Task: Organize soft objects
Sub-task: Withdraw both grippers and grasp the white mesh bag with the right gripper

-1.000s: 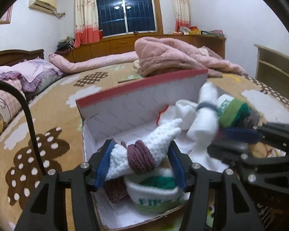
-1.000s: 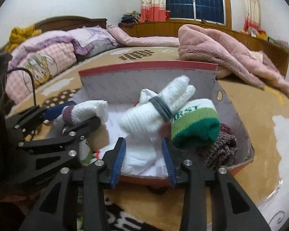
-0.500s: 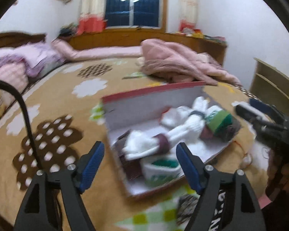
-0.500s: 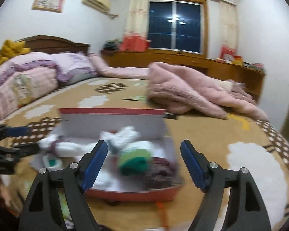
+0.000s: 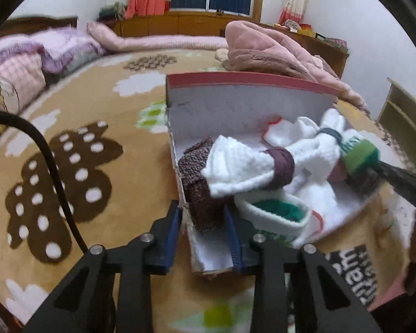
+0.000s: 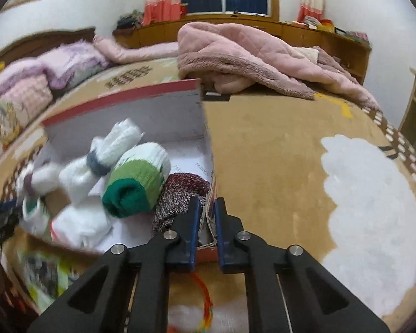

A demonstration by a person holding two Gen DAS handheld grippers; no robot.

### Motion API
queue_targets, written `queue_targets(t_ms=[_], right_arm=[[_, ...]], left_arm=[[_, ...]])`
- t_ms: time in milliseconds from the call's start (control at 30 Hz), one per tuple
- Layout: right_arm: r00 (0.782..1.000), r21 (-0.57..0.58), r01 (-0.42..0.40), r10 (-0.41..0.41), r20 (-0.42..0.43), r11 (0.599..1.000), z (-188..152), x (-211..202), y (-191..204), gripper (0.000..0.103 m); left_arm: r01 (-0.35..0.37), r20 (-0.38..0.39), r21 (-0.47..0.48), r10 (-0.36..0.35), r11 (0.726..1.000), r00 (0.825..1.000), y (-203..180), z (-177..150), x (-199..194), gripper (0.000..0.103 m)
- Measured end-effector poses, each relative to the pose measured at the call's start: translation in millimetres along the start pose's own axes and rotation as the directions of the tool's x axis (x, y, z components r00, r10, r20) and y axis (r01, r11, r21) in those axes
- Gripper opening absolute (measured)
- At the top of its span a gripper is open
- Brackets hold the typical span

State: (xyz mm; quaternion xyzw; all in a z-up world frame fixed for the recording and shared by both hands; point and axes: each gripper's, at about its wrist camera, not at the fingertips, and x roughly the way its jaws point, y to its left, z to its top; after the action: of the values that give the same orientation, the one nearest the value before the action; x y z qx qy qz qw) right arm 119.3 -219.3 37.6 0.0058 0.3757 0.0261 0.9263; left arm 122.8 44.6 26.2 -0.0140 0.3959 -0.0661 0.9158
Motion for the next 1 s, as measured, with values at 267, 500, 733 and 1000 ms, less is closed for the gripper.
queue_targets(t_ms=[267, 500, 733, 1000], right_arm=[[0.988, -0.012, 0.08, -0.077, 0.134, 0.997, -11, -41, -11, 0.04], [0.995, 0.082, -0.043, 0.035, 0.096, 0.996, -46, -69, -12, 0.088], [0.992, 0.295, -0.102, 0.12, -0.045, 0.95, -63, -24, -25, 0.087], [0.992, 0.178, -0.12, 0.126, -0.024, 0.977, -60, -26, 14, 0.016]], left_arm=[[-0.028, 0.066, 0.028, 0.026, 0.999, 0.997, -7, -4, 2, 0.044], [0.027, 0.178, -0.049, -0.018, 0.998, 0.984, -8, -35, -66, 0.059], [0.223, 0.147, 0.107, -0.238, 0.969, 0.96, -62, -54, -69, 0.028], [0.267, 0.042, -0.026, -0.266, 0.963, 0.963, -60, -40, -38, 0.012]])
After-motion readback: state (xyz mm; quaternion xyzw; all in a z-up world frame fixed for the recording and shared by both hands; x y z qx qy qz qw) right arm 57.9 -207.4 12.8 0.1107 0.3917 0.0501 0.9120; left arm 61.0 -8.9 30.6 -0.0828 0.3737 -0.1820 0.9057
